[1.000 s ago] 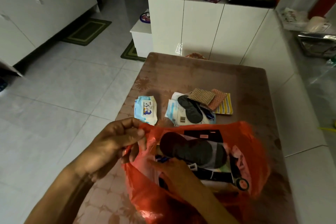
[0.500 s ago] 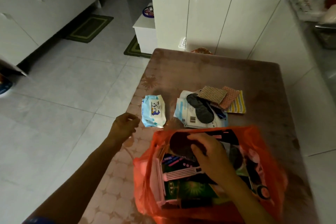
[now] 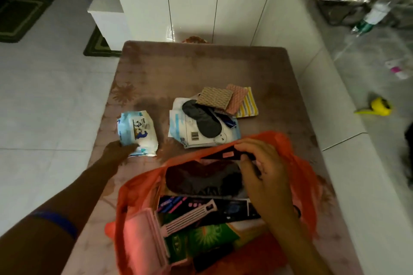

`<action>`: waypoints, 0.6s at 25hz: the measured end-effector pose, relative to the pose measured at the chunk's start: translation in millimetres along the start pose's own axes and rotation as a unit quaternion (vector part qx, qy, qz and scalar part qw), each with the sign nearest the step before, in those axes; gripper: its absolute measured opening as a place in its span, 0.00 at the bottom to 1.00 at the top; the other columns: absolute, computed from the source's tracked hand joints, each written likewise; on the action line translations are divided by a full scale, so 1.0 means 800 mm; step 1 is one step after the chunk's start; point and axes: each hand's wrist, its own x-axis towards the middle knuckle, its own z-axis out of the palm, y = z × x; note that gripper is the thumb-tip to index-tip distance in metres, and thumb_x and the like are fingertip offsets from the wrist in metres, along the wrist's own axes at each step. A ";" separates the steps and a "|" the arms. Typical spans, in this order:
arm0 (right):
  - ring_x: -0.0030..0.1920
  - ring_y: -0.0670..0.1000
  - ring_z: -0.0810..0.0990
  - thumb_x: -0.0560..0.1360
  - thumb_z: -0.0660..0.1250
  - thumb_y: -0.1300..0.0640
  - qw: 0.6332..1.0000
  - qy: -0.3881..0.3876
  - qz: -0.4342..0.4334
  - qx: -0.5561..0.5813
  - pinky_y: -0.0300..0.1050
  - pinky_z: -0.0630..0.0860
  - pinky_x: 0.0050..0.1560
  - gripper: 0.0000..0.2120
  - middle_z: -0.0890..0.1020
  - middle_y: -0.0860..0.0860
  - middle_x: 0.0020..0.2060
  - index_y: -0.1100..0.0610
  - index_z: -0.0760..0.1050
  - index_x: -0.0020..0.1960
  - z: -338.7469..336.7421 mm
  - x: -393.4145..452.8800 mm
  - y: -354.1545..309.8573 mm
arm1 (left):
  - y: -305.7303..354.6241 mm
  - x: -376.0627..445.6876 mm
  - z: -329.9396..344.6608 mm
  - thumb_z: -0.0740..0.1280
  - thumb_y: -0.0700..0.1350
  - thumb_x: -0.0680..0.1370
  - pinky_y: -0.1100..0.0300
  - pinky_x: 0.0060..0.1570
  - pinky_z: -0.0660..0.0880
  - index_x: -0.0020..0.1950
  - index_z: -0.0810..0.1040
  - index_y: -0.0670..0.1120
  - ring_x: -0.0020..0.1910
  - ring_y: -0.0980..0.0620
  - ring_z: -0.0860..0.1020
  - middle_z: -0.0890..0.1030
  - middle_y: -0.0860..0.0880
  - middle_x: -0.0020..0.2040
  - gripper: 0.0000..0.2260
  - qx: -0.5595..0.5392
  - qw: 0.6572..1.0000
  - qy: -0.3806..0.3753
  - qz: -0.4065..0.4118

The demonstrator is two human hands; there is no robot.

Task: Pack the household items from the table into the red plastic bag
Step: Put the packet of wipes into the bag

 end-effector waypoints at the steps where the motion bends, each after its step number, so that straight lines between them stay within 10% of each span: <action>1: 0.57 0.48 0.77 0.74 0.64 0.65 0.999 0.016 -0.018 -0.025 0.41 0.73 0.59 0.11 0.81 0.47 0.51 0.56 0.80 0.52 -0.011 -0.001 0.000 | 0.006 -0.001 0.001 0.69 0.41 0.76 0.58 0.35 0.77 0.60 0.75 0.34 0.40 0.44 0.76 0.79 0.38 0.55 0.16 -0.004 1.000 -0.003 0.016; 5: 0.64 0.58 0.70 0.72 0.67 0.59 0.951 0.102 -0.098 -0.276 0.57 0.68 0.63 0.14 0.80 0.57 0.58 0.60 0.79 0.57 -0.071 -0.008 -0.007 | 0.042 -0.059 -0.026 0.66 0.38 0.77 0.67 0.26 0.77 0.58 0.75 0.35 0.38 0.48 0.79 0.79 0.36 0.54 0.11 -0.122 0.989 -0.034 0.072; 7: 0.65 0.60 0.69 0.71 0.70 0.54 0.934 0.079 0.019 -0.347 0.59 0.67 0.61 0.24 0.76 0.58 0.63 0.56 0.72 0.66 -0.102 -0.002 -0.006 | 0.069 -0.123 -0.061 0.68 0.40 0.75 0.65 0.29 0.78 0.50 0.78 0.38 0.36 0.50 0.82 0.82 0.37 0.48 0.07 -0.146 0.979 -0.038 0.139; 10: 0.51 0.54 0.81 0.74 0.70 0.52 0.956 -0.038 0.240 -0.162 0.51 0.77 0.49 0.19 0.83 0.50 0.51 0.49 0.74 0.63 -0.130 0.013 -0.003 | 0.117 -0.249 -0.097 0.71 0.47 0.67 0.62 0.35 0.80 0.41 0.82 0.45 0.38 0.52 0.84 0.85 0.45 0.41 0.07 -0.206 0.948 -0.073 0.230; 15: 0.27 0.50 0.76 0.78 0.63 0.65 0.922 0.004 0.300 0.244 0.42 0.75 0.31 0.06 0.79 0.53 0.28 0.62 0.79 0.49 -0.154 0.031 -0.014 | 0.108 -0.388 -0.009 0.66 0.41 0.69 0.62 0.28 0.79 0.45 0.82 0.41 0.35 0.50 0.84 0.86 0.44 0.40 0.08 -0.248 0.938 -0.192 0.145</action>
